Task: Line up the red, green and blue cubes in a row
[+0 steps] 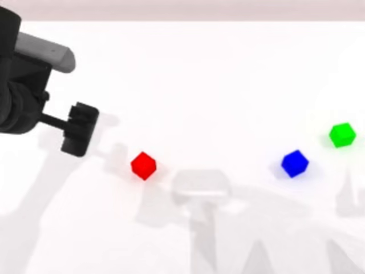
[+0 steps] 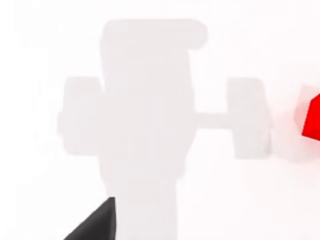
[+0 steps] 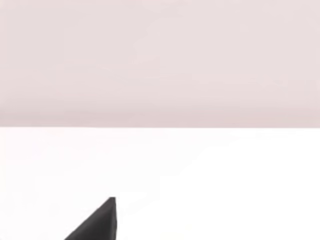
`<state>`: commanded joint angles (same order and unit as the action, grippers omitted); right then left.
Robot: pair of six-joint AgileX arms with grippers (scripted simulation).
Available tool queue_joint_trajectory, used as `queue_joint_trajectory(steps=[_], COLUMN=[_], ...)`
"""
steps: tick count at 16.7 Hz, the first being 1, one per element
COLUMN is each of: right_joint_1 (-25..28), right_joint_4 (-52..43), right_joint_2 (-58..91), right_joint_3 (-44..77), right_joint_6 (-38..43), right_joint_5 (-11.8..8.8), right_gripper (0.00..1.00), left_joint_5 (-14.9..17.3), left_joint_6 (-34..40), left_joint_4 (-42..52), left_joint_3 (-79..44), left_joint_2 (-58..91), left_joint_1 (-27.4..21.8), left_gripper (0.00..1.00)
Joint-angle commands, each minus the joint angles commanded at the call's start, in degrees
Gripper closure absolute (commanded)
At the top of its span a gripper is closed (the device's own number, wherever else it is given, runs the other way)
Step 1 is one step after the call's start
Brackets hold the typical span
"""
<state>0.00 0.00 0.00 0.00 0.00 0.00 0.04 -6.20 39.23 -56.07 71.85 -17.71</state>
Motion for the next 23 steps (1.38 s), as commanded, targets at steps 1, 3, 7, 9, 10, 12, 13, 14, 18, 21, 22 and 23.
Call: queue_joint_trajectory(steps=[1, 3, 7, 9, 10, 12, 13, 14, 18, 21, 22, 23], right_joint_1=[0.00, 0.00, 0.00, 0.00, 0.00, 0.00, 0.00, 0.00, 0.00, 0.00, 0.00, 0.00], right_joint_4=[0.00, 0.00, 0.00, 0.00, 0.00, 0.00, 0.00, 0.00, 0.00, 0.00, 0.00, 0.00], right_joint_2=[0.00, 0.00, 0.00, 0.00, 0.00, 0.00, 0.00, 0.00, 0.00, 0.00, 0.00, 0.00], right_joint_3=[0.00, 0.00, 0.00, 0.00, 0.00, 0.00, 0.00, 0.00, 0.00, 0.00, 0.00, 0.00], right_joint_6=[0.00, 0.00, 0.00, 0.00, 0.00, 0.00, 0.00, 0.00, 0.00, 0.00, 0.00, 0.00], right_joint_5=[0.00, 0.00, 0.00, 0.00, 0.00, 0.00, 0.00, 0.00, 0.00, 0.00, 0.00, 0.00], right_gripper=[0.00, 0.00, 0.00, 0.00, 0.00, 0.00, 0.00, 0.00, 0.00, 0.00, 0.00, 0.00], left_joint_5=[0.01, 0.05, 0.10, 0.09, 0.09, 0.08, 0.08, 0.08, 0.07, 0.08, 0.09, 0.10], left_joint_6=[-0.50, -1.43, -2.98, -3.56, -3.79, -4.11, -4.19, -4.22, -4.18, -4.34, -4.37, -4.38], left_joint_4=[3.22, 9.24, 18.97, 22.45, 23.80, 25.64, 26.11, 26.28, 26.16, 23.87, 21.98, 19.65], left_joint_3=[-4.33, -12.63, -27.16, -32.77, -34.99, -38.08, -38.91, -39.23, -39.07, -37.40, -36.23, -34.92], left_joint_2=[5.85, 16.44, 34.08, 40.89, 43.47, 46.84, 47.65, 47.93, 47.79, 48.66, 49.37, 50.24], left_joint_1=[-1.42, -4.11, -8.61, -10.29, -10.95, -11.88, -12.12, -12.20, -11.90, -12.04, -12.07, -12.07], left_gripper=[0.00, 0.00, 0.00, 0.00, 0.00, 0.00, 0.00, 0.00, 0.00, 0.00, 0.00, 0.00])
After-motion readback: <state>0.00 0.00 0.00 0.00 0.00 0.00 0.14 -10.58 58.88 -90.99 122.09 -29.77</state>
